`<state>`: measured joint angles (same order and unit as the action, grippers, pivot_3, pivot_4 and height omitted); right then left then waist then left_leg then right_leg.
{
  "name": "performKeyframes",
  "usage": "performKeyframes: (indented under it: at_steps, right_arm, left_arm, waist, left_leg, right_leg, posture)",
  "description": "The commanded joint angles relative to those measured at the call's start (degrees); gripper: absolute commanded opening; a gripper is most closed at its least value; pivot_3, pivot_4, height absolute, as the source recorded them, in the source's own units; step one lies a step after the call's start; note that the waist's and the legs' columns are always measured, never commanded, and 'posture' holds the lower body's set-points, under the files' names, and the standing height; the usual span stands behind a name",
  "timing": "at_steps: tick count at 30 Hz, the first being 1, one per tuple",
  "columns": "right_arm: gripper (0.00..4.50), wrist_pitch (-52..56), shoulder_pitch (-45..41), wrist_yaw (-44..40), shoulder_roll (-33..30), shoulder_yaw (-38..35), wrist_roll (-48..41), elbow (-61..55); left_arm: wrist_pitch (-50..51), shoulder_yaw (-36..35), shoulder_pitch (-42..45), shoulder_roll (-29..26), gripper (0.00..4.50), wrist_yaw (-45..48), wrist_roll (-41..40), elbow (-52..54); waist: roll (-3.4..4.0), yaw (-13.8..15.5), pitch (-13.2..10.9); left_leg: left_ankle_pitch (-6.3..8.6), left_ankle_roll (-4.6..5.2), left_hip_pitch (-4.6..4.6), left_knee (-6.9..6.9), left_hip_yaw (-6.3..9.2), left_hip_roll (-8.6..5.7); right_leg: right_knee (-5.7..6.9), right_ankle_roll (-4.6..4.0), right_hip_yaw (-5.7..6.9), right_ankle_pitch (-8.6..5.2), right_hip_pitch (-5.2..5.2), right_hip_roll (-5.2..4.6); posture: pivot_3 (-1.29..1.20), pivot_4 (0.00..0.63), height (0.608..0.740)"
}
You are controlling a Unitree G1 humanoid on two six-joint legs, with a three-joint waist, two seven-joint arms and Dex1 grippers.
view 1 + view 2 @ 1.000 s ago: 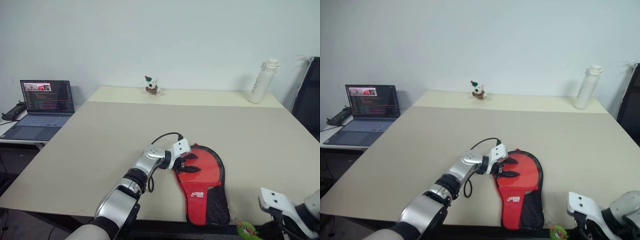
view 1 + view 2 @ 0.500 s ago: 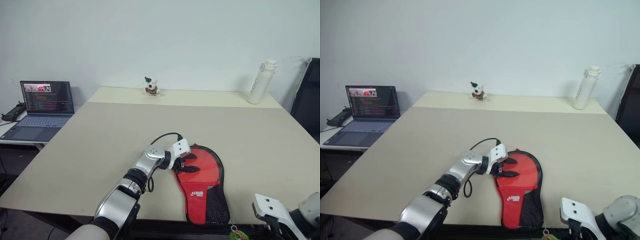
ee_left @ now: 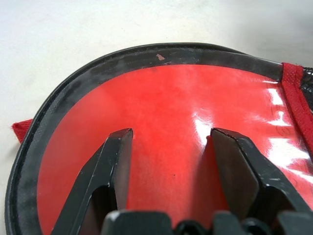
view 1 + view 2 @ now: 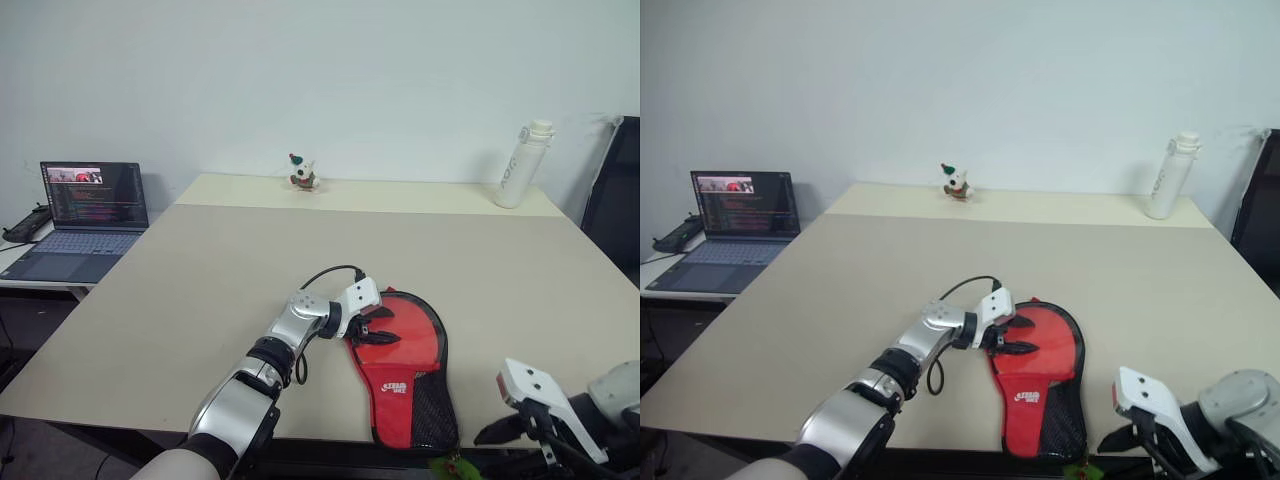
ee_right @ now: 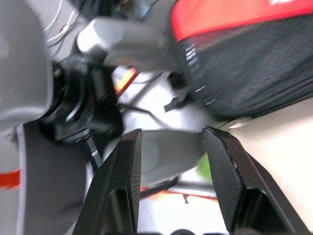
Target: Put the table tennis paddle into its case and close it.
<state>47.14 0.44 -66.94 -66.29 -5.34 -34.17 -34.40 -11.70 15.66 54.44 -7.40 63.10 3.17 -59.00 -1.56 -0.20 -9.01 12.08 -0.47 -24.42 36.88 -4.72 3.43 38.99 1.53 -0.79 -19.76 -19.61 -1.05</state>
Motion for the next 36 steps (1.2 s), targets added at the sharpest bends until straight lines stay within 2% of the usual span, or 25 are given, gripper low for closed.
performKeyframes:
  at_steps: [1, 5, 9, 13, 15, 20, 26, 32, 36]
  right_arm:
    - [2.07, -4.44, -6.93, 2.1, 4.09, 1.22, 1.65, 5.44]
    - [2.07, -11.56, -17.2, 3.5, 11.57, 6.04, 6.54, 15.13]
    - [2.07, -16.35, -29.42, 4.89, 19.84, 9.65, 10.62, 29.65]
    - [2.07, -22.97, -35.58, 4.11, 24.78, 10.11, 13.61, 41.02]
    - [2.07, -25.81, -37.85, 2.92, 26.16, 10.46, 14.89, 46.11]
    - [2.07, -32.25, -43.52, -0.47, 27.45, 10.53, 18.0, 58.86]
    - [2.07, -37.79, -48.64, -1.91, 25.01, 9.36, 21.84, 70.75]
    - [2.07, -35.75, -46.95, -1.65, 23.95, 8.39, 21.87, 68.34]
    - [2.07, -34.4, -46.0, -1.61, 23.68, 9.35, 22.93, 66.04]
  left_arm:
    - [1.57, -0.42, -2.61, -2.55, 2.75, 2.32, -0.08, 3.09]
    - [8.65, -6.0, -6.74, -8.68, 2.75, 6.31, -7.53, 18.48]
    - [21.08, -12.44, -16.4, -20.67, 2.75, 8.36, -14.67, 41.6]
    - [28.89, -18.05, -26.49, -29.26, 2.75, 5.91, -18.07, 55.48]
    - [32.14, -21.01, -30.75, -31.71, 2.75, 3.91, -19.91, 60.95]
    - [39.41, -27.82, -40.33, -31.72, 2.75, -4.91, -24.28, 73.68]
    - [40.5, -28.38, -43.57, -31.34, 2.75, -11.02, -24.51, 78.0]
    - [37.61, -26.33, -42.84, -30.36, 2.75, -13.98, -22.55, 74.2]
    - [37.02, -27.5, -44.24, -28.53, 2.75, -18.19, -22.07, 74.16]
  waist:
    - [0.0, -0.26, -0.02]
    - [0.09, -1.74, -0.21]
    - [0.13, -2.73, -0.54]
    - [0.24, -1.68, -0.62]
    - [0.23, -1.43, -0.63]
    - [0.1, -0.4, -0.84]
    - [0.11, -0.39, -0.84]
    - [0.11, -0.76, -0.84]
    - [0.12, -1.2, -0.85]
  left_leg:
    - [0.0, 0.0, 0.0, -0.02, -0.01, 0.02]
    - [-0.01, -0.02, -0.03, -0.09, -0.06, 0.11]
    - [-0.23, -0.39, -0.33, -0.1, -0.14, 0.22]
    - [-0.27, -0.46, -0.35, -0.21, -0.12, 0.21]
    - [-0.24, -0.47, -0.35, -0.21, -0.17, 0.19]
    - [-0.11, -0.23, -0.37, -0.05, -0.13, 0.14]
    - [-0.1, -0.2, -0.32, -0.04, -0.11, 0.15]
    - [-0.11, -0.23, -0.32, -0.05, -0.16, 0.16]
    - [-0.12, -0.25, -0.32, -0.06, -0.18, 0.17]
  right_leg:
    - [0.0, -0.01, -0.02, 0.0, -0.02, 0.0]
    - [0.03, -0.06, -0.08, 0.02, -0.15, 0.04]
    - [0.19, -0.15, -0.21, 0.06, -0.66, 0.15]
    - [0.09, -0.21, -0.09, 0.03, -0.64, 0.07]
    - [0.06, -0.21, -0.12, 0.02, -0.63, 0.01]
    - [0.16, -0.19, -0.03, 0.05, -0.56, -0.1]
    - [0.35, -0.21, -0.04, 0.05, -0.61, -0.07]
    - [0.35, -0.22, -0.08, 0.05, -0.62, -0.06]
    - [0.34, -0.21, -0.11, 0.05, -0.62, -0.06]
  posture:
    - [0.0, 0.15, 0.74]
    - [0.0, 0.15, 0.74]
    - [0.0, 0.15, 0.74]
    - [0.0, 0.15, 0.74]
    - [0.0, 0.15, 0.74]
    - [0.0, 0.15, 0.74]
    - [0.0, 0.15, 0.74]
    - [0.0, 0.15, 0.74]
    - [0.0, 0.15, 0.74]
